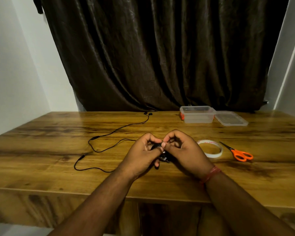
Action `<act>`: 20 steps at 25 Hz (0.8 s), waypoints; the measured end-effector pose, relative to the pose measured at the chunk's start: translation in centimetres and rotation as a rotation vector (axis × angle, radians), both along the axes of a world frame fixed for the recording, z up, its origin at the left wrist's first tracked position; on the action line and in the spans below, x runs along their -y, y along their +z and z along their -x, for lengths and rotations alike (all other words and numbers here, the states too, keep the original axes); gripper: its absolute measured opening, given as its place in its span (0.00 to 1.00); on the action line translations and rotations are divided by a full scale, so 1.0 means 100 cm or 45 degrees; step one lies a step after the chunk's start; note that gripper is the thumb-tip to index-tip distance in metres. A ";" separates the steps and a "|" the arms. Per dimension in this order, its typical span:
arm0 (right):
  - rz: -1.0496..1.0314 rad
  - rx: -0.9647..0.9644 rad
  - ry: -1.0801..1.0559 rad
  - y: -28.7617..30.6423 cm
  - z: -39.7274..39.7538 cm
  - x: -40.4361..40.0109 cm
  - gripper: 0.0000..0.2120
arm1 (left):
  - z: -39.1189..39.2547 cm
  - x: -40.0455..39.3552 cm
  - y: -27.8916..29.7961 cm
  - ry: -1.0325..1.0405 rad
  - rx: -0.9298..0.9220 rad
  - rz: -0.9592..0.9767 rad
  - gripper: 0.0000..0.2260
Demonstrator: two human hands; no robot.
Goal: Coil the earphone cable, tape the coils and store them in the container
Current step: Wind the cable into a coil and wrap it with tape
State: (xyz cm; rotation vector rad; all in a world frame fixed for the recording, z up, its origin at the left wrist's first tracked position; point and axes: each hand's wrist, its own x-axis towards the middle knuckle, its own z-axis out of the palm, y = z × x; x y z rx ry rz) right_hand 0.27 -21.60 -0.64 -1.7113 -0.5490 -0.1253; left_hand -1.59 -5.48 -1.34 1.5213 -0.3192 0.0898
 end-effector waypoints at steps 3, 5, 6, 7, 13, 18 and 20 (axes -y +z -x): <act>-0.029 -0.007 0.001 -0.002 0.000 0.000 0.05 | 0.000 0.002 -0.003 0.021 0.046 -0.110 0.06; -0.014 0.006 -0.008 -0.002 0.001 0.001 0.04 | 0.000 0.003 -0.004 0.070 0.071 -0.187 0.05; 0.003 0.020 -0.019 -0.002 0.001 0.001 0.04 | 0.000 0.004 -0.004 0.107 0.093 -0.232 0.05; 0.024 0.037 -0.033 -0.002 0.002 0.002 0.03 | 0.000 0.005 -0.005 0.152 0.127 -0.284 0.05; 0.086 0.122 -0.110 -0.002 0.010 0.001 0.05 | 0.001 0.007 -0.007 0.329 0.414 -0.492 0.09; 0.027 0.071 -0.096 -0.003 0.011 0.000 0.07 | -0.002 0.008 -0.009 0.389 0.566 -0.556 0.09; -0.086 -0.054 -0.009 -0.004 0.010 -0.001 0.09 | -0.001 0.008 -0.009 0.415 0.587 -0.591 0.10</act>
